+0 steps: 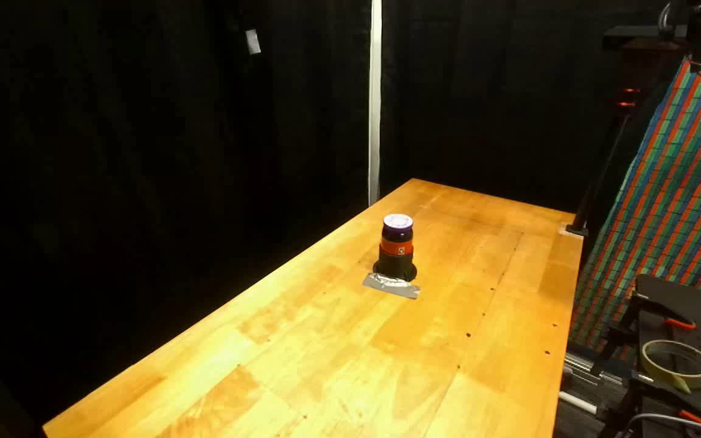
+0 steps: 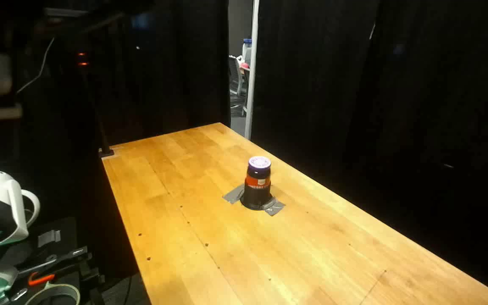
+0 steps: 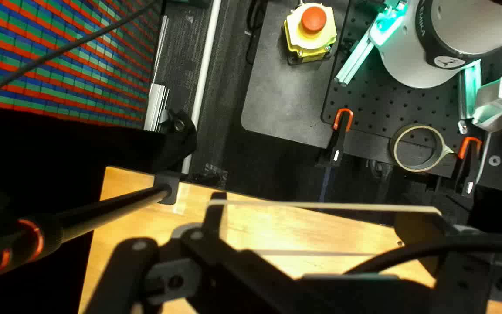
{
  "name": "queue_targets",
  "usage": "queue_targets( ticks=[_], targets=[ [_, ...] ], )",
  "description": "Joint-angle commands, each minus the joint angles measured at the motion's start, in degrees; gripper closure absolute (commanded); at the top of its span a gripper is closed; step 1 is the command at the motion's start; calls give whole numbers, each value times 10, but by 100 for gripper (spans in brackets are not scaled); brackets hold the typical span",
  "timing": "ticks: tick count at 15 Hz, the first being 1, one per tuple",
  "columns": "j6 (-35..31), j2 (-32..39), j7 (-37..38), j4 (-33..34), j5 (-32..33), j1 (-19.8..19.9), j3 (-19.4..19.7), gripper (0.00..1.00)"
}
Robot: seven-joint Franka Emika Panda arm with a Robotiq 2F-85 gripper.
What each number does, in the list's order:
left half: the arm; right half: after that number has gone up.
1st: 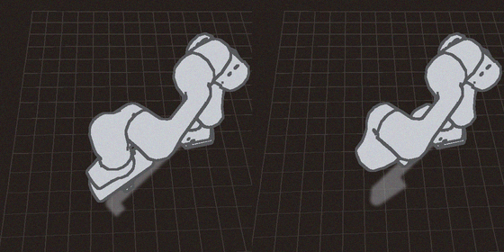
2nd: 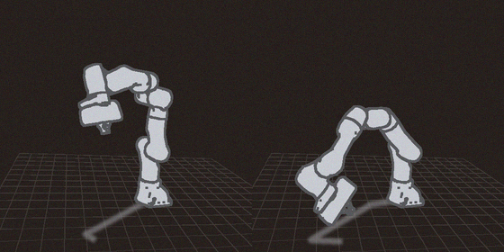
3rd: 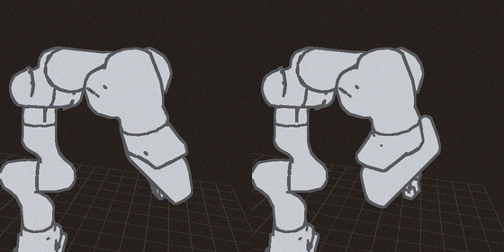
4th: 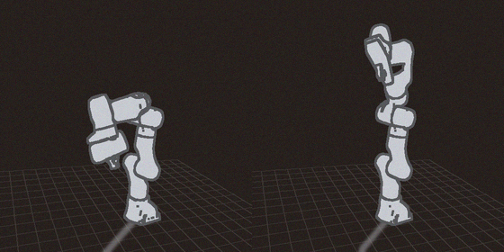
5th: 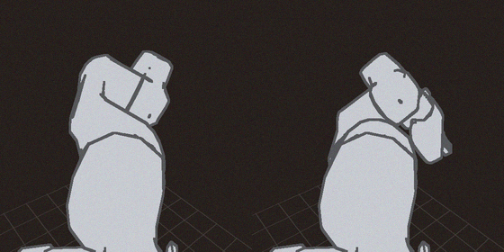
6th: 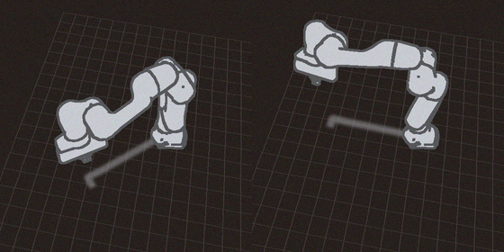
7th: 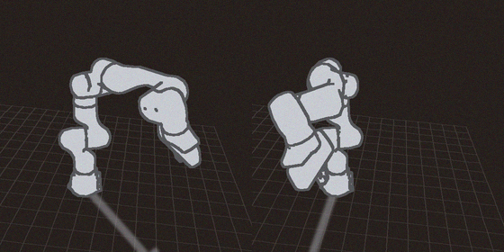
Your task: Put the rubber band around the brown cup
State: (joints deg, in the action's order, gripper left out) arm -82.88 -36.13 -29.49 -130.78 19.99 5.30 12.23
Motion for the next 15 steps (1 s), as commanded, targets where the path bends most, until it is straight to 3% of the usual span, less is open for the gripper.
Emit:
queue_targets(
  ticks=[1, 14, 15],
  targets=[
    [3, -1, 5, 3, 4, -12, 8, 0],
    [3, -4, 5, 3, 4, -12, 8, 0],
    [12, 20, 1, 25, 3, -20, 2, 0]
  ],
)
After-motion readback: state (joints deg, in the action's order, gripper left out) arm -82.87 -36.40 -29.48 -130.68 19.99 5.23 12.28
